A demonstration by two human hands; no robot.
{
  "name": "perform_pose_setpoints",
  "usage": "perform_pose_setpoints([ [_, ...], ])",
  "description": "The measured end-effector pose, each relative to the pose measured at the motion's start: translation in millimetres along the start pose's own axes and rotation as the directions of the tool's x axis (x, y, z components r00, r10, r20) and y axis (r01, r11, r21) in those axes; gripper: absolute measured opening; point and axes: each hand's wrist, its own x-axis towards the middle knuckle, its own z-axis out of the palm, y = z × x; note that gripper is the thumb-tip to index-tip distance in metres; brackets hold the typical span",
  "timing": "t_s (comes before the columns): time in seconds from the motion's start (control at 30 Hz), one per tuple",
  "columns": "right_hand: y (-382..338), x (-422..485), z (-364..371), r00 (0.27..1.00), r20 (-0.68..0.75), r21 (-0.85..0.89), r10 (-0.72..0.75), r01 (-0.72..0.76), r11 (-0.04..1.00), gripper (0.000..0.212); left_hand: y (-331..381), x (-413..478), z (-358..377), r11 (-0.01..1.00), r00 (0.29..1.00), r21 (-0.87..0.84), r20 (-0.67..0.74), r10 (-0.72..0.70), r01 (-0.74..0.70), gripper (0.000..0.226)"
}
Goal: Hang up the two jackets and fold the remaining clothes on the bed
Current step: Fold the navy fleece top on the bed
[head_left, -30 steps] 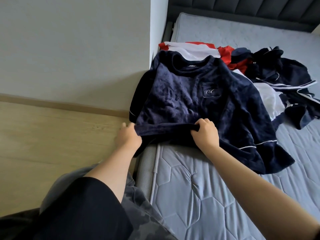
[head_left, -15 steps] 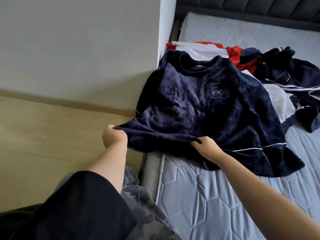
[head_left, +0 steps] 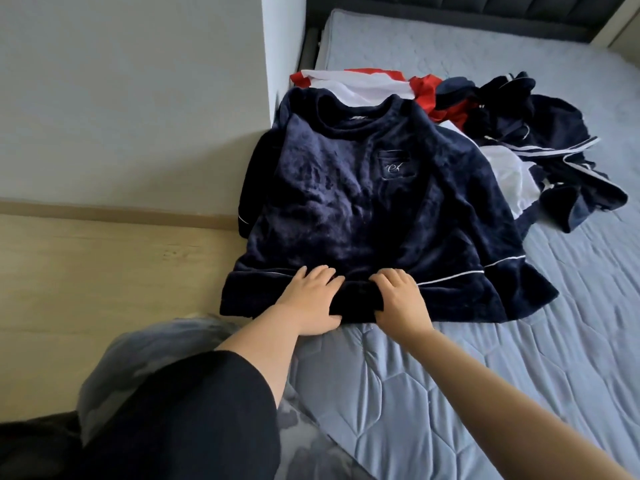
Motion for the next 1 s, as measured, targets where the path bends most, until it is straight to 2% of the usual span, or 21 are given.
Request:
perform_pose_setpoints([
  [0.1, 19.6, -20.9, 0.7, 0.998, -0.055, -0.048, -0.004, 0.002, 0.999, 0.058, 4.3, 5.4, -2.7, 0.989, 0.998, 0.132, 0.025, 0.057, -0.060, 0.093],
  [0.2, 36.5, -38.9, 3.9, 0.999, 0.014, -0.136, -0.047, 0.049, 0.989, 0.073, 14.8, 11.3, 0.7, 0.945, 0.990, 0.297, 0.015, 0.139, -0.137, 0.097],
  [0.3, 44.6, -48.1, 4.9, 0.998, 0.060, -0.204, -0.013, 0.025, 0.979, 0.081, 28.7, 16.1, 4.0, 0.872, 0.972, 0.444, -0.008, 0.234, -0.206, 0.093],
  [0.37, 48.7, -44.8, 1.7, 0.998, 0.028, -0.238, 0.052, -0.044, 0.970, 0.078, 35.5, 17.6, 2.2, 0.852, 0.961, 0.482, -0.069, 0.269, -0.204, 0.079],
  [0.43, 50.3, -38.3, -4.2, 0.995, -0.003, -0.279, 0.096, -0.093, 0.956, 0.063, 38.8, 17.2, -2.0, 0.893, 0.956, 0.411, -0.140, 0.258, -0.181, 0.054],
  [0.5, 51.8, -31.0, -9.4, 0.994, 0.002, -0.275, 0.106, -0.102, 0.956, 0.039, 37.5, 17.6, -6.8, 0.967, 0.969, 0.215, -0.174, 0.178, -0.139, 0.035],
  [0.6, 52.5, -16.7, -20.3, 0.975, 0.058, -0.257, 0.215, -0.193, 0.947, 0.023, 33.7, 19.0, -16.1, 0.991, 0.990, -0.110, -0.125, 0.068, -0.082, 0.029],
  [0.7, 51.9, -4.4, -29.9, 0.960, 0.071, -0.279, 0.271, -0.242, 0.929, 0.019, 30.2, 18.3, -23.4, 0.973, 0.989, -0.218, -0.139, 0.045, -0.075, 0.020],
  [0.77, 53.1, -3.6, -30.0, 0.928, 0.227, -0.283, 0.295, -0.227, 0.932, 0.018, 30.4, 15.5, -24.3, 0.973, 0.994, -0.215, -0.089, 0.070, -0.088, 0.011],
  [0.83, 57.9, -7.2, -28.1, 0.834, 0.469, -0.165, 0.290, -0.239, 0.957, 0.026, 33.5, 13.9, -21.1, 0.979, 0.993, -0.168, -0.035, 0.111, -0.115, 0.011],
  [0.9, 62.2, -11.1, -31.7, 0.750, 0.601, 0.071, 0.276, -0.393, 0.917, 0.033, 37.5, 14.7, -17.4, 0.983, 0.992, -0.130, -0.027, 0.125, -0.128, 0.027],
  [0.93, 63.5, -12.1, -35.2, 0.763, 0.579, 0.207, 0.287, -0.478, 0.854, 0.033, 39.0, 16.0, -16.6, 0.984, 0.992, -0.129, -0.038, 0.119, -0.122, 0.036],
  [0.97, 66.5, -12.6, -37.3, 0.797, 0.498, 0.339, 0.341, -0.541, 0.770, 0.034, 40.4, 17.7, -16.1, 0.983, 0.993, -0.147, -0.048, 0.106, -0.112, 0.043],
  [1.0, 70.8, -13.0, -39.1, 0.834, 0.346, 0.419, 0.431, -0.548, 0.724, 0.036, 42.3, 19.2, -16.2, 0.978, 0.995, -0.188, -0.058, 0.087, -0.096, 0.047],
])
